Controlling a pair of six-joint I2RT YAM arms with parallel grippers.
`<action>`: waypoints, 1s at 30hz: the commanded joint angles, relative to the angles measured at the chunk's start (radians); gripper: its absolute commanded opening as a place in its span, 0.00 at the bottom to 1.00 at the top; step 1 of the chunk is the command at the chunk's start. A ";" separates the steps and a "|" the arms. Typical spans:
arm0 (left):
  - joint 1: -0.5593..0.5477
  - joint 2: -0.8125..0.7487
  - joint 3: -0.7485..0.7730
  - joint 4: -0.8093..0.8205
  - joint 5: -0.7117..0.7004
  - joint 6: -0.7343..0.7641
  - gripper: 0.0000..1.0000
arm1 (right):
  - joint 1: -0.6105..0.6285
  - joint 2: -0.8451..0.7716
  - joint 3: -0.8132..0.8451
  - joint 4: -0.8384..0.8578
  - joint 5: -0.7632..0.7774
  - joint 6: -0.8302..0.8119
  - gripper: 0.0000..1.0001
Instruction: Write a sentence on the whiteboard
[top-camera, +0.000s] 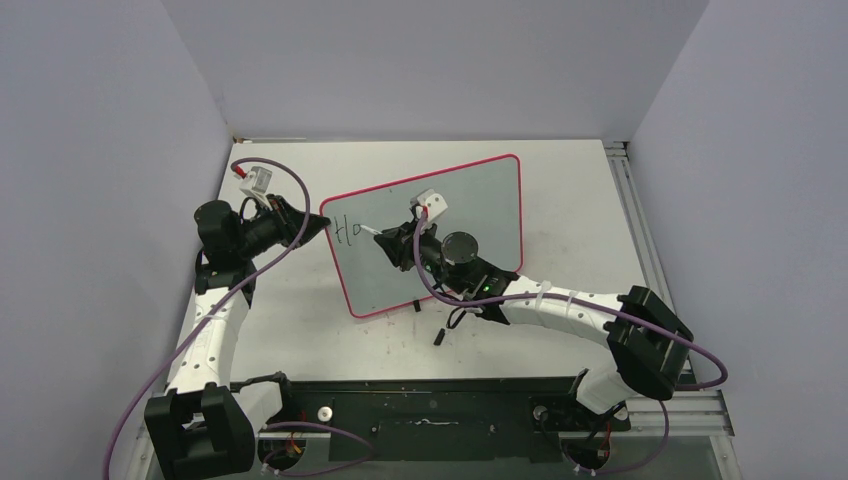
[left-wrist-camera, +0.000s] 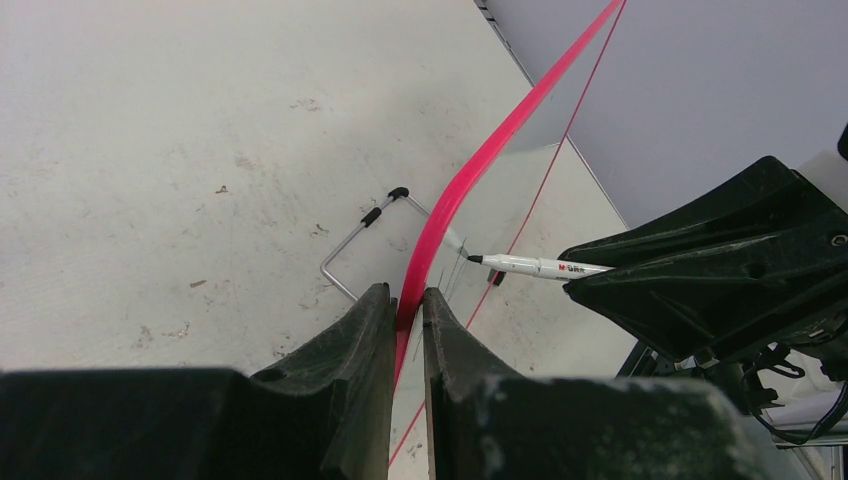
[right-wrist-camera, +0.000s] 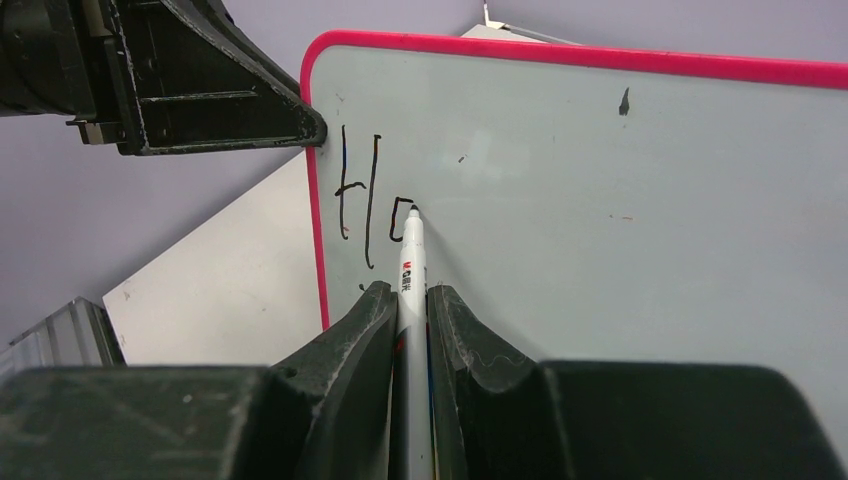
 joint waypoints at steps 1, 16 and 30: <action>-0.003 -0.014 0.031 0.022 0.017 -0.001 0.12 | -0.007 -0.005 0.037 0.057 0.004 -0.013 0.05; -0.003 -0.015 0.030 0.022 0.014 -0.001 0.12 | 0.001 -0.049 0.007 0.055 0.048 -0.016 0.05; -0.002 -0.015 0.030 0.022 0.016 0.000 0.12 | -0.004 -0.027 -0.007 0.013 0.065 -0.016 0.05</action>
